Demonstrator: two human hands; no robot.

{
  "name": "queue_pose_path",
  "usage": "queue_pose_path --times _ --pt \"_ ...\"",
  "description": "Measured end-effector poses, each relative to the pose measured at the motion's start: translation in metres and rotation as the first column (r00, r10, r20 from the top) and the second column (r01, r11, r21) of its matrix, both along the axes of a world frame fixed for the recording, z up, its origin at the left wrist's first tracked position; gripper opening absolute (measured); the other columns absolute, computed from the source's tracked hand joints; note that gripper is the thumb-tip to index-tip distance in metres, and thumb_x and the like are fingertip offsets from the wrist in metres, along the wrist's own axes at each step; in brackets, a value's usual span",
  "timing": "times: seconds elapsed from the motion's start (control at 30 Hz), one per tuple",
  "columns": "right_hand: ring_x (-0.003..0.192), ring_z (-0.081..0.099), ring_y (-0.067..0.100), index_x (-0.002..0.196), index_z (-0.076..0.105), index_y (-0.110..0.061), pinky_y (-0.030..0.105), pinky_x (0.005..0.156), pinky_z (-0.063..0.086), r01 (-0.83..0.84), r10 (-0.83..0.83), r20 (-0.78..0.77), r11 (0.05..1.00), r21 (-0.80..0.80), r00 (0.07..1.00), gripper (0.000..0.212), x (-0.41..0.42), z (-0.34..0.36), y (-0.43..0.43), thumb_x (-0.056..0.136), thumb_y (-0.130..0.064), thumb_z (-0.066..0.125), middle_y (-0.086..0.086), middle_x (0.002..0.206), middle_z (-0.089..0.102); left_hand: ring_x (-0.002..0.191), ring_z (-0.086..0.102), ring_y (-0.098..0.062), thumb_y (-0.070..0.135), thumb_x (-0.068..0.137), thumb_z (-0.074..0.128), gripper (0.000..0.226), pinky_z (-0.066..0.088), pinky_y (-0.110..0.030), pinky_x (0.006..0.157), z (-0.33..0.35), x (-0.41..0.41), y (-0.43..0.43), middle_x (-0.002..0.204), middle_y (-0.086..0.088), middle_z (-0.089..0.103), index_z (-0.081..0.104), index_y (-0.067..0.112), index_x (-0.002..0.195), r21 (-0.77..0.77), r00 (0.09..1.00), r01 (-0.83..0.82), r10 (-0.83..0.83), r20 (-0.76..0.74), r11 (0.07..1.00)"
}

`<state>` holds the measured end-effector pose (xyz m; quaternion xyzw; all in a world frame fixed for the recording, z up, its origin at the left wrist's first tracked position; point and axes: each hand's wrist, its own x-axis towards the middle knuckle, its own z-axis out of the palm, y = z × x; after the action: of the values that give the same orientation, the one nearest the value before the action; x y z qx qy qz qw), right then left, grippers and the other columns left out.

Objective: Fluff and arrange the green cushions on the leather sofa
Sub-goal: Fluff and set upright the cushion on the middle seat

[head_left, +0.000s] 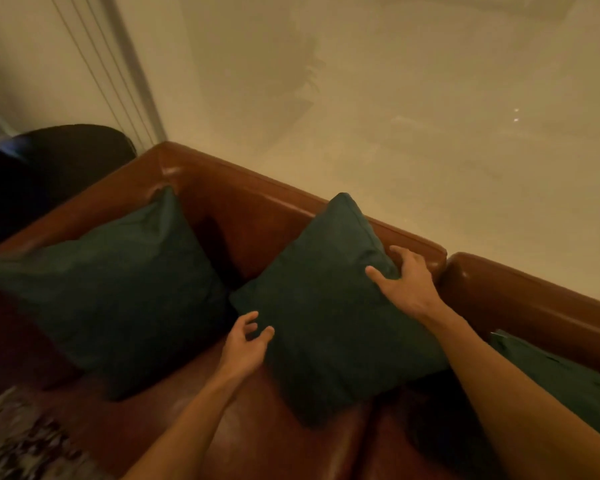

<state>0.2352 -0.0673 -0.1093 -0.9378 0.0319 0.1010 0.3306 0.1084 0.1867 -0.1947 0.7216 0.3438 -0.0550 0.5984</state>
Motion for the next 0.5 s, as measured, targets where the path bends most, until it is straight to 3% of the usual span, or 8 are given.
queue_pose_path --times 0.13,0.2,0.27,0.37,0.5 --pt "0.143 0.032 0.031 0.151 0.030 -0.022 0.058 0.115 0.027 0.157 -0.154 -0.036 0.982 0.103 0.987 0.111 0.028 -0.024 0.029 0.062 -0.079 0.064 0.007 0.158 0.029 0.114 0.061 -0.036 0.017 0.092 0.067 0.045 0.050 -0.036 0.079 -0.026 0.025 0.026 0.133 -0.015 0.056 0.053 0.016 0.135 -0.126 0.999 -0.047 0.043 -0.030 0.991" --pt "0.142 0.034 0.032 0.153 0.023 -0.026 0.058 0.115 0.027 0.231 -0.223 -0.077 0.965 0.123 0.972 0.120 0.029 -0.037 0.043 0.057 -0.084 0.065 0.005 0.158 0.031 0.100 0.064 -0.030 0.020 0.093 0.066 0.045 0.050 -0.032 0.068 -0.033 0.034 0.038 0.130 -0.012 0.059 0.052 0.018 0.135 -0.192 0.995 -0.083 0.072 -0.066 0.978" --pt "0.141 0.036 0.034 0.153 0.022 -0.028 0.059 0.115 0.026 0.272 -0.270 -0.057 0.961 0.042 0.961 0.117 0.023 -0.044 0.054 0.060 -0.083 0.065 0.005 0.156 0.036 0.087 0.060 -0.024 0.022 0.093 0.065 0.045 0.046 -0.029 0.061 -0.039 0.041 0.049 0.122 -0.008 0.063 0.051 0.021 0.135 -0.240 0.992 -0.110 0.091 -0.089 0.965" --pt "0.137 0.041 0.032 0.151 0.031 -0.026 0.058 0.113 0.027 0.307 -0.307 0.016 0.952 -0.003 0.952 0.111 0.010 -0.043 0.068 0.061 -0.080 0.067 0.005 0.149 0.046 0.097 0.062 -0.023 0.024 0.091 0.067 0.047 0.048 -0.035 0.071 -0.044 0.049 0.062 0.124 -0.004 0.063 0.050 0.024 0.135 -0.275 0.992 -0.111 0.091 -0.085 0.955" --pt "0.121 0.052 0.027 0.141 0.048 -0.028 0.049 0.103 0.038 0.190 -0.175 0.122 0.974 -0.123 0.977 0.092 -0.010 -0.042 0.099 0.067 -0.080 0.062 0.003 0.129 0.057 0.115 0.057 -0.017 0.020 0.083 0.077 0.070 0.049 -0.024 0.092 -0.017 0.069 0.068 0.147 -0.002 0.044 0.043 0.025 0.143 -0.077 0.984 0.058 -0.044 0.171 0.995"
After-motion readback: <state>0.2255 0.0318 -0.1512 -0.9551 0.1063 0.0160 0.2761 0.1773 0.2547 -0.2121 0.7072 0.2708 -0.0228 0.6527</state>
